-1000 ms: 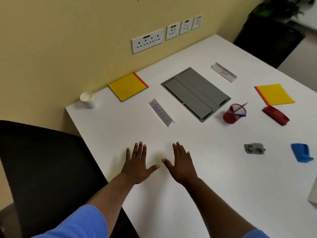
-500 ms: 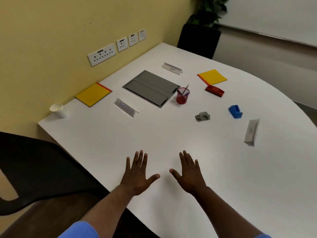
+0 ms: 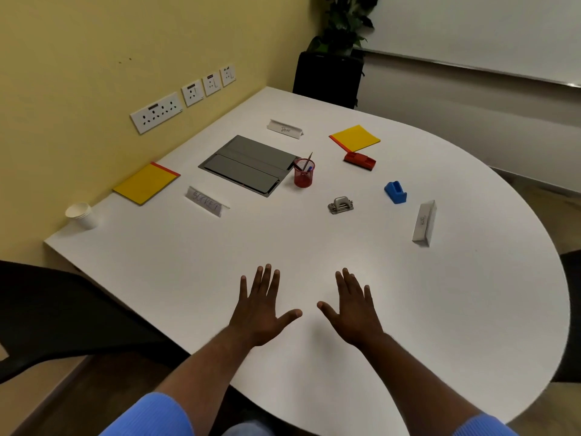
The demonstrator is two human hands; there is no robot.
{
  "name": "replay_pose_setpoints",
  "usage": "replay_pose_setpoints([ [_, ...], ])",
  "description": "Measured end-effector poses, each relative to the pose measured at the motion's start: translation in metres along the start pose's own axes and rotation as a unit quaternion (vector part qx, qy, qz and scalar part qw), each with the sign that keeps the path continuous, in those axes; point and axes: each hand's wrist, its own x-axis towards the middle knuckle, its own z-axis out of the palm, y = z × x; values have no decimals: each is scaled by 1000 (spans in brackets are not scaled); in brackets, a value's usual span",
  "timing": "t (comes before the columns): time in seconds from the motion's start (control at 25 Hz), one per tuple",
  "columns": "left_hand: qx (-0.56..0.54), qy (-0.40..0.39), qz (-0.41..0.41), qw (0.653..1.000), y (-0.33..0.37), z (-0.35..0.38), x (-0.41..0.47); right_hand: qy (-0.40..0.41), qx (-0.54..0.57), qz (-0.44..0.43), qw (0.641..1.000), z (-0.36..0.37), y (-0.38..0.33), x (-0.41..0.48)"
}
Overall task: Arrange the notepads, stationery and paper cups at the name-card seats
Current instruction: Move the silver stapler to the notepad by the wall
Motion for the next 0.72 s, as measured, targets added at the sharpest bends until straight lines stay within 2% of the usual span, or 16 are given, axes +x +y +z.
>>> replay_pose_setpoints([
  [0.4,1,-20,55,998,4,-7,113,6,23,56,998,-6,34,74],
  [0.72,-30,-45,72,996,-5,11,245,12,77,122,989,33,71,170],
])
